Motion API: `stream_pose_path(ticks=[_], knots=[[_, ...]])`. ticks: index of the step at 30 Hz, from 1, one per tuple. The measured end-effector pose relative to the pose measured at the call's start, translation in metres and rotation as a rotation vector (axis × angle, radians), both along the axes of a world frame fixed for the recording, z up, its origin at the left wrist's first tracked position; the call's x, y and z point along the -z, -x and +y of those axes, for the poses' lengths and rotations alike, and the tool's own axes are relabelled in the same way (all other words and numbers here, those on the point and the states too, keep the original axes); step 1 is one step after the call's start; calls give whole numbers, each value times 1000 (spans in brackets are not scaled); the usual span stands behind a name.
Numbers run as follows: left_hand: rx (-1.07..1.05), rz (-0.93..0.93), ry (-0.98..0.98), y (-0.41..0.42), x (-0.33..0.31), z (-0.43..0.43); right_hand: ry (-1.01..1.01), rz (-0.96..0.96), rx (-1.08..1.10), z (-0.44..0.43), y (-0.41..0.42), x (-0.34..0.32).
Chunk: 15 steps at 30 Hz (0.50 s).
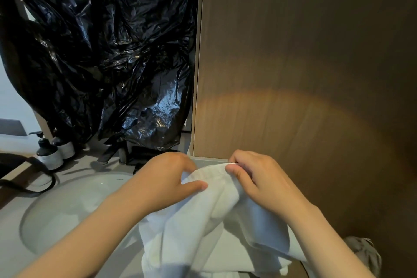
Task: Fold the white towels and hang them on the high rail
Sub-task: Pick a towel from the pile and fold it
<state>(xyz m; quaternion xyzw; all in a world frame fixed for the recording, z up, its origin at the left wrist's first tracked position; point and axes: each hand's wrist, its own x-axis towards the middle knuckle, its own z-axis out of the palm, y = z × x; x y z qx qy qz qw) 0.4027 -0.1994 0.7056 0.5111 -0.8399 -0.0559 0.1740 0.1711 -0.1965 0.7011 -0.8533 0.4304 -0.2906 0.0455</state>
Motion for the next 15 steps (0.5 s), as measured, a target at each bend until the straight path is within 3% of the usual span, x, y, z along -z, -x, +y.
stream_pose_path(ticks=[3, 7, 11, 15], knots=[[-110, -94, -195, -18, 13, 2, 22, 10, 22, 0, 2, 0], [-160, 487, -522, -29, 26, 9, 55, 48, 9, 4, 0, 1], [-78, 710, -441, -27, 36, 10, 54, 39, 5, 6, -4, 5], [-18, 723, -350, -21, 39, 12, 73, 35, -4, 5, -6, 6]])
